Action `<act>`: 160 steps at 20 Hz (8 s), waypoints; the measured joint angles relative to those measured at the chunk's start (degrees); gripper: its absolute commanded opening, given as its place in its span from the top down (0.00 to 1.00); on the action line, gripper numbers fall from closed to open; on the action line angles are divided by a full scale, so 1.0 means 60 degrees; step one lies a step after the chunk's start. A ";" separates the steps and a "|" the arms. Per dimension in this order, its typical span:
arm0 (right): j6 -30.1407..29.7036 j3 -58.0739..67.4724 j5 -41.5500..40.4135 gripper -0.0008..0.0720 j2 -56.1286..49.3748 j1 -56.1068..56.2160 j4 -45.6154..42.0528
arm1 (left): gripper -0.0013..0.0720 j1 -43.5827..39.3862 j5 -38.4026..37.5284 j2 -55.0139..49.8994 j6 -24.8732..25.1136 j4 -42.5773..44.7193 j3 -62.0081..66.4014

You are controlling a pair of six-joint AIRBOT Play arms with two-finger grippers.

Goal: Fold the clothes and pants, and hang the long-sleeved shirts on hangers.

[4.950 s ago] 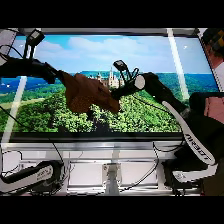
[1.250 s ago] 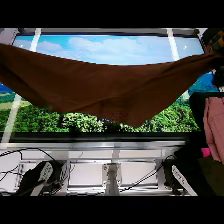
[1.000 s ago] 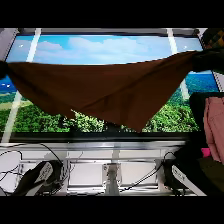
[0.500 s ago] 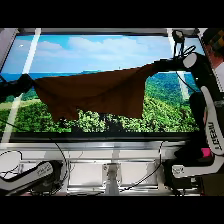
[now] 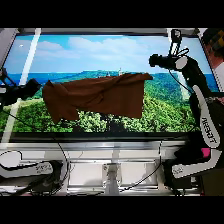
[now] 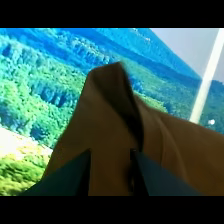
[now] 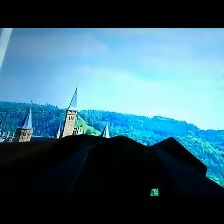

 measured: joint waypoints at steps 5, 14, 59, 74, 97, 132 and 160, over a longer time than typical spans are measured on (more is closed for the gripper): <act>-0.0011 0.0000 0.0379 0.38 0.0000 0.0029 -0.0841 | 0.56 0.0663 -0.0801 0.0219 0.0958 0.0845 0.0004; -0.0044 0.0000 0.0889 0.38 0.0000 0.0029 -0.1555 | 0.03 0.1490 -0.3723 -0.0182 0.1224 0.2291 -0.0069; -0.0331 -0.0845 0.6047 0.37 0.0000 -0.0317 -0.0874 | 0.96 0.1271 -0.5938 -0.0714 0.3300 0.0780 0.0707; -0.1086 -0.4816 0.6160 0.54 0.0007 -0.0375 0.2849 | 0.96 0.1253 -0.6054 -0.0623 0.3402 0.0219 0.0718; -0.3038 -0.2758 0.4513 0.97 0.4991 -0.0361 0.3071 | 0.96 0.1971 -0.6142 0.2914 0.3708 -0.1916 0.1038; -0.0146 0.1923 0.5053 0.97 0.2645 -0.0357 0.0018 | 0.97 -0.1140 -0.1290 0.3242 0.1304 -0.0215 0.2084; -0.0838 0.0962 0.5034 0.97 0.0433 -0.0342 -0.1807 | 0.96 -0.2561 -0.2197 0.1246 -0.2007 0.5300 0.1938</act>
